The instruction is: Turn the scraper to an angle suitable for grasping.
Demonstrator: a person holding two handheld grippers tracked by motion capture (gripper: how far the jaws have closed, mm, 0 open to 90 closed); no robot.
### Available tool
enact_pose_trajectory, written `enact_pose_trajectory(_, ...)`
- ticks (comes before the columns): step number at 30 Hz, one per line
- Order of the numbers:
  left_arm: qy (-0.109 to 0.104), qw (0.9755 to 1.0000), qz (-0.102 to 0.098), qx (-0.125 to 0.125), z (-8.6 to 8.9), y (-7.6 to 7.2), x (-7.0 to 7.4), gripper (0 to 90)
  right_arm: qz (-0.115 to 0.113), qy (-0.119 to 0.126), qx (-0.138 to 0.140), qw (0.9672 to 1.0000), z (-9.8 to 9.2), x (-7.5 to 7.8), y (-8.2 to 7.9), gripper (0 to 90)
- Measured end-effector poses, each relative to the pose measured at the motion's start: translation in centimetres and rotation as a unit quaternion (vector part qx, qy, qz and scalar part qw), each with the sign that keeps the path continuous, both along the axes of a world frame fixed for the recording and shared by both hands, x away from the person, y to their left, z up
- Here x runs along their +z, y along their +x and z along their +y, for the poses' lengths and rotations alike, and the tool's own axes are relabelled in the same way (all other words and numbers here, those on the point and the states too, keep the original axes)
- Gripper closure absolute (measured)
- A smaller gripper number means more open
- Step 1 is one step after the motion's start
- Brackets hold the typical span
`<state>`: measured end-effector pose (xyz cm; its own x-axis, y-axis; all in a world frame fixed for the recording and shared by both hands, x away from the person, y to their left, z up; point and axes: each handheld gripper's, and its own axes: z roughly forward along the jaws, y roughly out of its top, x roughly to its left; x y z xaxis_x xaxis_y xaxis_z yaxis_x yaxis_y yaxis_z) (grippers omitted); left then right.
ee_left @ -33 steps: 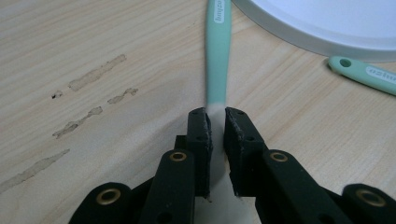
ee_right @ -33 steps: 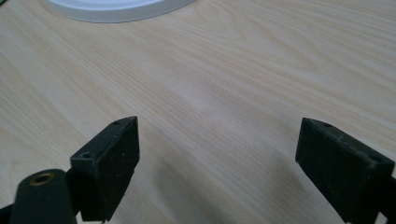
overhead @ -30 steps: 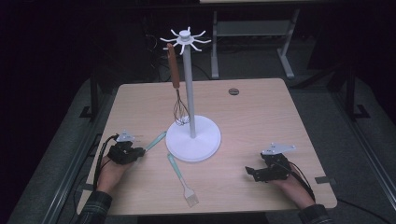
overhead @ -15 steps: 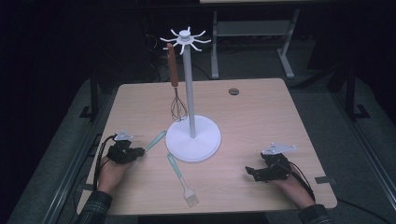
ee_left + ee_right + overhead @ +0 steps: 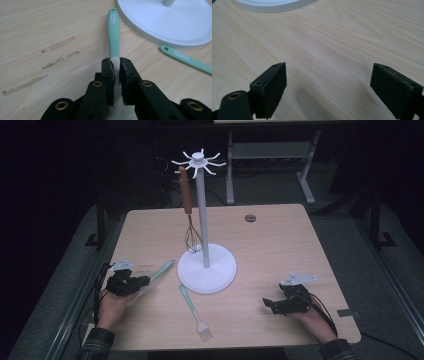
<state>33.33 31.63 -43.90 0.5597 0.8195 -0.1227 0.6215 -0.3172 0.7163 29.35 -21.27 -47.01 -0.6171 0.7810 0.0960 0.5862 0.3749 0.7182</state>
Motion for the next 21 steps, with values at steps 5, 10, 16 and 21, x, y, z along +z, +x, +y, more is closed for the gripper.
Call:
enact_pose_trajectory(5, -0.018, 0.9998, -0.006, -0.004, 0.3, -1.1, 0.8, 82.4, -0.002, 0.001, -0.001, 1.0, 0.1, 0.0, -0.1, 13.3)
enact_pose_trajectory(10, -0.031, 0.9994, -0.011, -0.015, 0.3, -2.2, 1.3, 82.4, -0.001, 0.017, 0.003, 0.9998, 0.2, 0.3, -0.1, 12.3)
enact_pose_trajectory(16, -0.052, 0.998, -0.018, -0.032, -0.3, -3.2, 1.9, 82.4, 0.002, 0.034, 0.013, 0.9993, 0.5, 1.1, -0.3, 12.8)
enact_pose_trajectory(21, -0.067, 0.9961, -0.02, -0.054, -1.5, -4.0, 2.3, 82.4, 0.002, 0.034, 0.03, 0.999, 1.4, 1.2, -0.7, 12.8)
